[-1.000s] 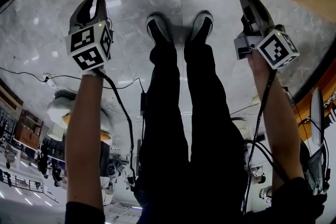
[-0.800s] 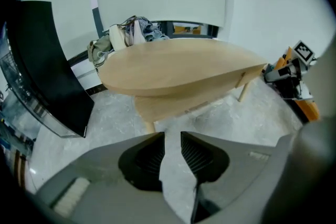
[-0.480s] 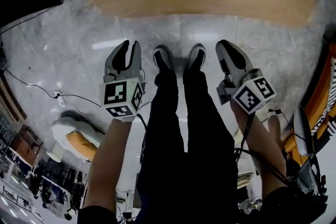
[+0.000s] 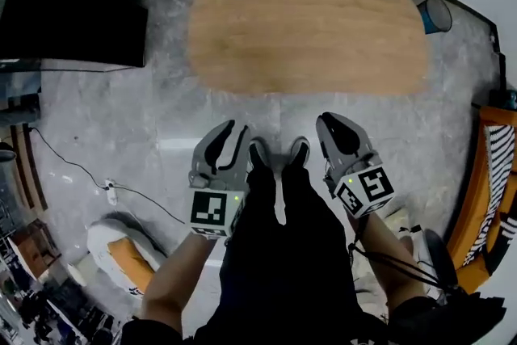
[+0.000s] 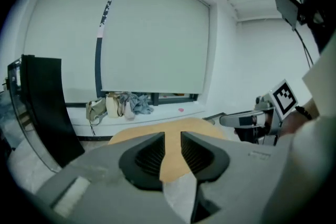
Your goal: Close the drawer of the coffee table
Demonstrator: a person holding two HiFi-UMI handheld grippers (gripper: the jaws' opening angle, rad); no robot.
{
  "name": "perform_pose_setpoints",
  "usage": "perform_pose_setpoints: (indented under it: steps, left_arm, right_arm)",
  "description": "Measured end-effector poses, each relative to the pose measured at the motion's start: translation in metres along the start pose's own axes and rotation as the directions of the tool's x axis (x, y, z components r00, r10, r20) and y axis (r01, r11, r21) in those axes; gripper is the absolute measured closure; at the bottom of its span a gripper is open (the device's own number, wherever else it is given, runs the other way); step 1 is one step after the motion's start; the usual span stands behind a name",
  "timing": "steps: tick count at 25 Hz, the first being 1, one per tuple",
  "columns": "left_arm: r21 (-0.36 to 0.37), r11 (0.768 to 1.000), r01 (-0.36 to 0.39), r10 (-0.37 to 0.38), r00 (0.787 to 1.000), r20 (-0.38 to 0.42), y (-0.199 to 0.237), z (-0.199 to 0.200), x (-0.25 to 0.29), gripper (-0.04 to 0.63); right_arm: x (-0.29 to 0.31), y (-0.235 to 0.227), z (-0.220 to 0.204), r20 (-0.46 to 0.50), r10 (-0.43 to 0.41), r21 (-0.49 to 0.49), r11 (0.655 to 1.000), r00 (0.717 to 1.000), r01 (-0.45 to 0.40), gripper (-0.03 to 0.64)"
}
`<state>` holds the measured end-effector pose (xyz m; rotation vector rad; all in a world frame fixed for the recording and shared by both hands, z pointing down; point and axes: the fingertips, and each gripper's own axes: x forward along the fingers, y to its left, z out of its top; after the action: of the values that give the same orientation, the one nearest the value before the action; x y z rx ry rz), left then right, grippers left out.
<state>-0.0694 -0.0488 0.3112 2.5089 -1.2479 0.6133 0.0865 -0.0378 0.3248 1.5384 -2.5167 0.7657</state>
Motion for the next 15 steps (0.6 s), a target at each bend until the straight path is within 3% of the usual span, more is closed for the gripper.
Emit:
perform_pose_setpoints:
  steps: [3, 8, 10, 15]
  left_arm:
    - [0.007, 1.0, 0.01, -0.011, 0.996, 0.088, -0.017, 0.056, -0.029, 0.492]
    - [-0.093, 0.994, 0.062, -0.047, 0.986, 0.158, -0.033, 0.118, -0.062, 0.492]
    - [-0.091, 0.994, 0.054, -0.036, 0.981, 0.189, -0.029, 0.136, -0.077, 0.492]
    - [-0.041, 0.999, 0.017, -0.003, 0.953, 0.302, -0.025, 0.185, -0.109, 0.492]
  right_arm:
    - [-0.021, 0.026, 0.064, 0.071, 0.041, -0.106, 0.994, 0.997, -0.033, 0.581]
    - [-0.058, 0.057, 0.136, 0.159, 0.069, -0.206, 0.978, 0.985, -0.035, 0.583]
    - [-0.069, 0.066, 0.151, 0.185, 0.052, -0.208, 0.978, 0.981, -0.012, 0.615]
    - [-0.091, 0.089, 0.194, 0.263, 0.038, -0.257, 0.966, 0.964, 0.032, 0.615]
